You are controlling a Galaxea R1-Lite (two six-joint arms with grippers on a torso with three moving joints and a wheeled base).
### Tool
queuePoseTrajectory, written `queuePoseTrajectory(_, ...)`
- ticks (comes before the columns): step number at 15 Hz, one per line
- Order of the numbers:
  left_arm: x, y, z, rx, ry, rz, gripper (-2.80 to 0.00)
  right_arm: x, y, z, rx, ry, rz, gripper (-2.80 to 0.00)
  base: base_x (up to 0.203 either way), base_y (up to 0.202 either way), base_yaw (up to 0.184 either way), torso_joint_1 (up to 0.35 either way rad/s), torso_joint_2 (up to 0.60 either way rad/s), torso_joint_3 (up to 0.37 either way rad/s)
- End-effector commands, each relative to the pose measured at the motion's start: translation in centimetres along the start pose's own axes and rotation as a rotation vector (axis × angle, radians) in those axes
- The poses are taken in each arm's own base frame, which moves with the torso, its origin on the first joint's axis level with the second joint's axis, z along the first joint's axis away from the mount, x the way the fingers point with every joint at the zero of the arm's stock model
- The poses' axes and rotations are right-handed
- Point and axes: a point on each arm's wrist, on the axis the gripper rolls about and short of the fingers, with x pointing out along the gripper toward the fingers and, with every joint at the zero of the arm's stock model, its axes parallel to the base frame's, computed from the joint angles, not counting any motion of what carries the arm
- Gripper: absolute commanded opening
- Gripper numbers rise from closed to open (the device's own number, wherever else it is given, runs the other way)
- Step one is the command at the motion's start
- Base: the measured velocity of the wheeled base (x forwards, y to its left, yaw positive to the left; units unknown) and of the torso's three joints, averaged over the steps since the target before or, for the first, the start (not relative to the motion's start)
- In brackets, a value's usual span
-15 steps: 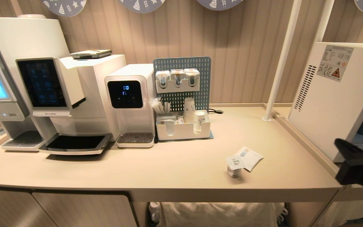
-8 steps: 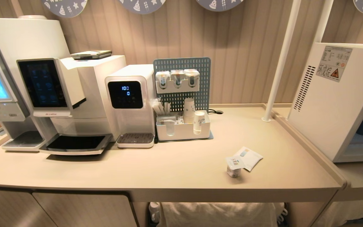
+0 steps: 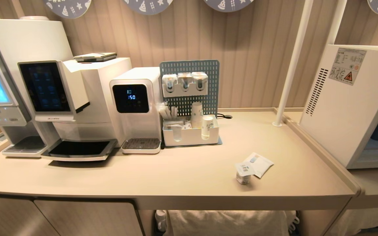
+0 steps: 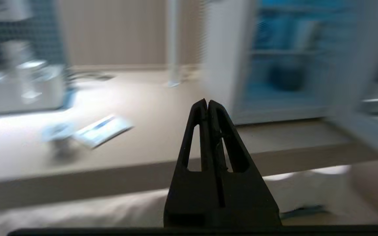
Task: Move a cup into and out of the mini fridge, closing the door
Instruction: Close the freezer door
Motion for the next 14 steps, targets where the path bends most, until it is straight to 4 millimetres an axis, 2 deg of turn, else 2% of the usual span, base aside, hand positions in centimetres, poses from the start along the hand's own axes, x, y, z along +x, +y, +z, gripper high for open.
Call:
queuePoseTrajectory(1, 0.0, 0.0, -0.1, 0.0, 0.004, 0.0, -2.8, -0.6, 0.8, -2.6, 0.071, 0.016, 0.201, -2.8, 0.0, 0.0, 0.0, 0.0, 0.0, 0.0)
queuePoseTrajectory(3, 0.0, 0.0, -0.1, 0.001, 0.004, 0.0, -2.8, -1.0, 1.1, -4.1, 0.106, 0.212, 0.293, -2.8, 0.0, 0.0, 0.0, 0.0, 0.0, 0.0)
queuePoseTrajectory(4, 0.0, 0.0, -0.1, 0.001, 0.004, 0.0, -2.8, -1.1, 1.1, -4.2, 0.113, 0.239, 0.299, -2.8, 0.0, 0.0, 0.0, 0.0, 0.0, 0.0)
queuePoseTrajectory(10, 0.0, 0.0, -0.1, 0.001, 0.004, 0.0, -2.8, -1.0, 1.1, -4.0, 0.122, 0.221, 0.299, -2.8, 0.0, 0.0, 0.0, 0.0, 0.0, 0.0)
queuePoseTrajectory(14, 0.0, 0.0, -0.1, 0.001, 0.004, 0.0, -2.8, -1.0, 1.1, -3.9, 0.127, 0.22, 0.298, -2.8, -0.154, 0.0, 0.0, 0.006, 0.0, 0.0)
